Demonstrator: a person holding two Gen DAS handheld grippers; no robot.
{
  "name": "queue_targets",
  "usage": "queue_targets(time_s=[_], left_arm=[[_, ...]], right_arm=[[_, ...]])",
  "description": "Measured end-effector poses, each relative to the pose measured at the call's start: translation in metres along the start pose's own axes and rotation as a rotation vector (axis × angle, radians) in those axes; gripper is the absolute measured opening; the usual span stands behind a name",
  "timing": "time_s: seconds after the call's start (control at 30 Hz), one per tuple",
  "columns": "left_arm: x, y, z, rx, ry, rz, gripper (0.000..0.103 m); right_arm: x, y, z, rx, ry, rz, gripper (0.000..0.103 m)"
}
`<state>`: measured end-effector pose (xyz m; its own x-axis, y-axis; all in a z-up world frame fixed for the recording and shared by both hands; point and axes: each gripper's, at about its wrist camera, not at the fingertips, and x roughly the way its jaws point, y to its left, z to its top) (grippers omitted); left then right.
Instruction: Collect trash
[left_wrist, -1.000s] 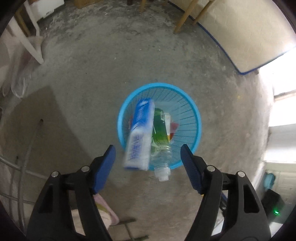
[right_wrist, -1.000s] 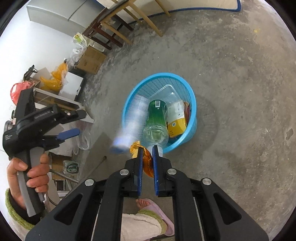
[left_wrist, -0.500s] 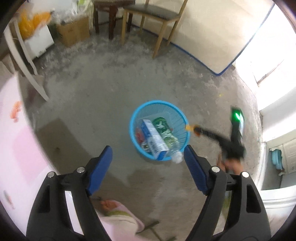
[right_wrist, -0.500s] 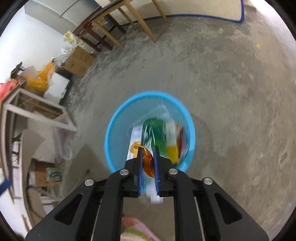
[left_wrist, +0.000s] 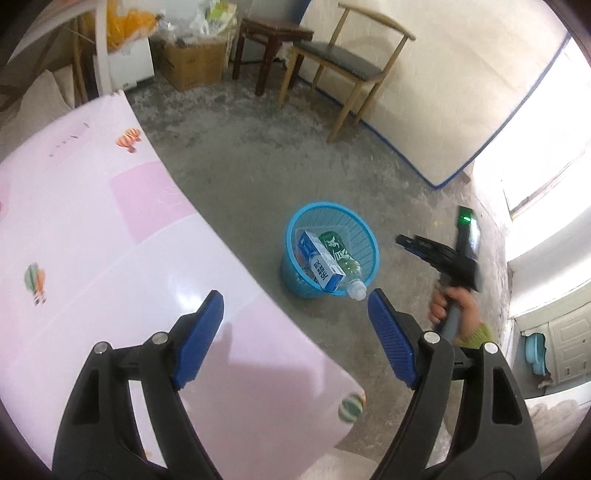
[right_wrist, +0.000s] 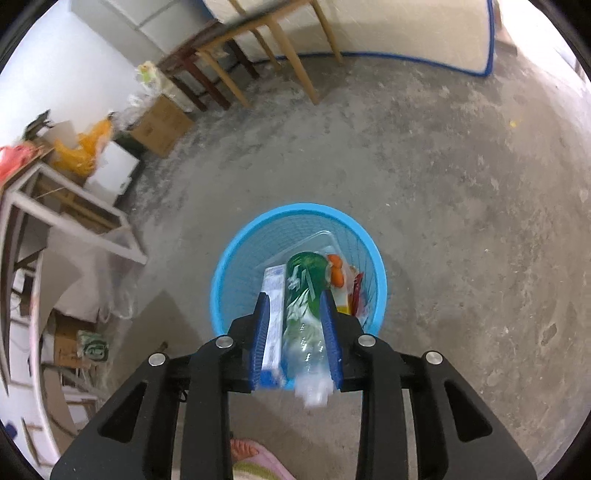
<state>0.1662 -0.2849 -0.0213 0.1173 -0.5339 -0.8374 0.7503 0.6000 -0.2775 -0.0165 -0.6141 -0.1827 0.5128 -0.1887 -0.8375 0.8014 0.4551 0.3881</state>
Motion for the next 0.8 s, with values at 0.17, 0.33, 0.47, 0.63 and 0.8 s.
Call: queue_targets(time_s=[0.17, 0.33, 0.47, 0.63, 0.8], left_arm=[[-0.042, -0.001, -0.038, -0.043, -0.152, 0.026, 0.086], [-0.066, -0.004, -0.073, -0.118, -0.275, 0.117, 0.094], [-0.086, -0.003, -0.097, -0.188, -0.329, 0.183, 0.094], [-0.111, -0.010, -0.123, -0.231, -0.357, 0.269, 0.094], [-0.123, -0.021, -0.143, -0.205, -0.371, 0.432, 0.094]], right_arm=[[-0.108, 0.047, -0.044, -0.199, -0.170, 0.012, 0.075], [-0.191, 0.099, -0.096, -0.403, -0.316, 0.020, 0.096], [-0.224, 0.130, -0.129, -0.503, -0.363, 0.022, 0.096], [-0.261, 0.170, -0.171, -0.649, -0.467, 0.016, 0.097], [-0.285, 0.193, -0.211, -0.725, -0.552, 0.010, 0.097]])
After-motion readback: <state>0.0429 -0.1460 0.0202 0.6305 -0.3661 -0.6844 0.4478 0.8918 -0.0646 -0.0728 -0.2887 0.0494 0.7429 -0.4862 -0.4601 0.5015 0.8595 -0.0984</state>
